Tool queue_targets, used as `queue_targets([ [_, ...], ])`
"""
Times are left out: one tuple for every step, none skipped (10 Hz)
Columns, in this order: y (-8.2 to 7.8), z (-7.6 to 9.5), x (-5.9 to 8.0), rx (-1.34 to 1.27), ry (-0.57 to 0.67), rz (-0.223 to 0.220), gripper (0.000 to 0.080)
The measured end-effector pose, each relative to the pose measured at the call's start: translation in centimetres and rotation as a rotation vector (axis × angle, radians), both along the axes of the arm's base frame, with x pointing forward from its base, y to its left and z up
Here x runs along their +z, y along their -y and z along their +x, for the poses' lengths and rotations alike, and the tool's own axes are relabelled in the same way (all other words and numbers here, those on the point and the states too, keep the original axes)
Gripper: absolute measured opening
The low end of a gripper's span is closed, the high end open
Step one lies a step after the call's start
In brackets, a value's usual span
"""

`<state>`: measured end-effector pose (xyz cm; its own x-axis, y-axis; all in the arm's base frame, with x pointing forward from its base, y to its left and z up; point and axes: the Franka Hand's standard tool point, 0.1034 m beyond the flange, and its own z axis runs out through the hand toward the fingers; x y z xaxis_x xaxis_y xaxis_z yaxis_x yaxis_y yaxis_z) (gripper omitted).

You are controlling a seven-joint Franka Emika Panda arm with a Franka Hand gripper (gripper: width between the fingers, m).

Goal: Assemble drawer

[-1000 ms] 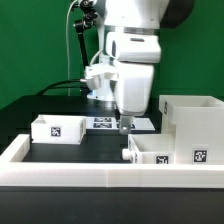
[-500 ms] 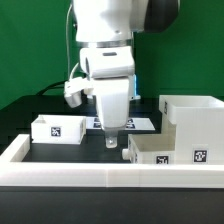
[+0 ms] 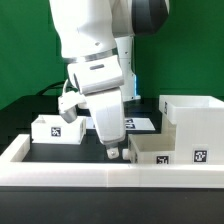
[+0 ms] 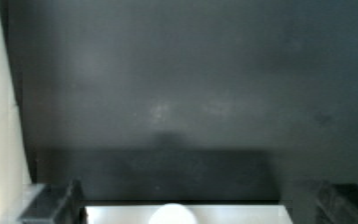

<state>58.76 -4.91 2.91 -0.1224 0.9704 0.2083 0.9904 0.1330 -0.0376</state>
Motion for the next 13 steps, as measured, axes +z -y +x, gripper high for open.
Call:
queue_targets([
  [0.0, -0.2, -0.3, -0.005, 0.006, -0.002, 0.0648],
  [0.1, -0.6, -0.7, -0.018, 0.012, -0.006, 0.0648],
  [0.1, -0.7, -0.8, -0.019, 0.01, -0.006, 0.0648],
  [0.1, -0.7, -0.8, -0.019, 0.009, -0.006, 0.0648],
  [0.2, -0.8, -0.9, -0.012, 0.013, -0.003, 0.0648],
  [0.1, -0.9, -1.0, -0.023, 0.015, -0.002, 0.0648],
  [-0.4, -0.7, -0.9, -0.028, 0.018, 0.001, 0.0648],
  [-0.8, -0.7, -0.8, -0.026, 0.019, 0.005, 0.0648],
  [-1.4, -0.6, -0.8, -0.021, 0.019, 0.009, 0.0648],
  [-2.1, -0.6, -0.9, -0.011, 0.018, 0.015, 0.0648],
  [-2.7, -0.4, -1.0, -0.006, 0.024, 0.019, 0.0648],
  [-3.4, -0.1, -1.0, -0.032, 0.035, 0.017, 0.0648],
  [-3.9, 0.1, -1.0, -0.068, 0.028, 0.014, 0.0648],
])
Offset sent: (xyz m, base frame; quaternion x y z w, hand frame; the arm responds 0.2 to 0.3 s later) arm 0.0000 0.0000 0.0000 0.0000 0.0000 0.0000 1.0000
